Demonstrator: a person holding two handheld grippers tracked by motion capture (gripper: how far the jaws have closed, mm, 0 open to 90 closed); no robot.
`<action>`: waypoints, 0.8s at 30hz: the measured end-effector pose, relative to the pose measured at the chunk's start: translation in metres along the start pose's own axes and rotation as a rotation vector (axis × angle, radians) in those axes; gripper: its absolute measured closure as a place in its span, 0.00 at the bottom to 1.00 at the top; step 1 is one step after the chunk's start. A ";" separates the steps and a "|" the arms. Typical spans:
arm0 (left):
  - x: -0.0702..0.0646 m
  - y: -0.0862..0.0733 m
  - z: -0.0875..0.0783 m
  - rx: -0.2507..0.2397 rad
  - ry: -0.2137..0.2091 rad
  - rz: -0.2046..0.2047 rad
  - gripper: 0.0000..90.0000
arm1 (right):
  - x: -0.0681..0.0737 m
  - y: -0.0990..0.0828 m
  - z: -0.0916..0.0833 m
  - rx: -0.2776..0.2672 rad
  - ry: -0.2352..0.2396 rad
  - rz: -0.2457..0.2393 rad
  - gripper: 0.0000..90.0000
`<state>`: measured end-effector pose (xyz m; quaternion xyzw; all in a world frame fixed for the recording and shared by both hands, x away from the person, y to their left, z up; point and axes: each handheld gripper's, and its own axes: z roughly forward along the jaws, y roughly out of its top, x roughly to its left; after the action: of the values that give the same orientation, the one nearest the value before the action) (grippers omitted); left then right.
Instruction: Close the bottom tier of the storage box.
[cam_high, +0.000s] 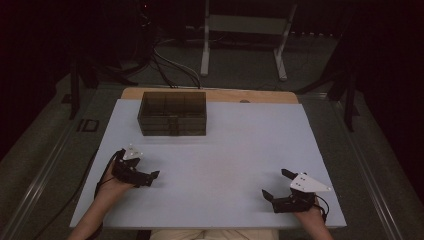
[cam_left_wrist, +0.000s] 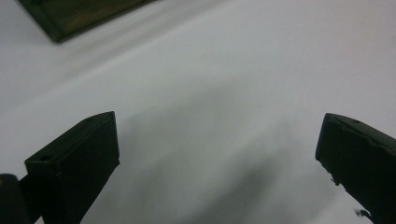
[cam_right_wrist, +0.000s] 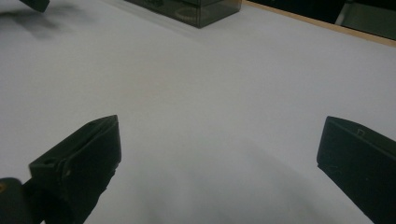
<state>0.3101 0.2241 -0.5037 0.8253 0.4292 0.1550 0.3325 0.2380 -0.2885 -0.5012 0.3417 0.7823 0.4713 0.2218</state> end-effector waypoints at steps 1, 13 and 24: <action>-0.001 -0.002 -0.001 -0.005 -0.001 -0.004 0.01 | 0.000 0.000 0.000 0.000 0.001 0.000 0.00; -0.014 -0.024 -0.011 -0.002 -0.006 0.018 0.01 | 0.000 0.000 0.000 0.000 0.000 -0.002 0.00; -0.007 -0.033 -0.009 -0.016 0.026 0.010 0.01 | 0.003 0.000 -0.001 0.002 0.009 -0.012 0.00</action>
<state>0.2810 0.2363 -0.5193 0.8227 0.4280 0.1710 0.3327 0.2357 -0.2865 -0.5008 0.3352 0.7857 0.4709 0.2206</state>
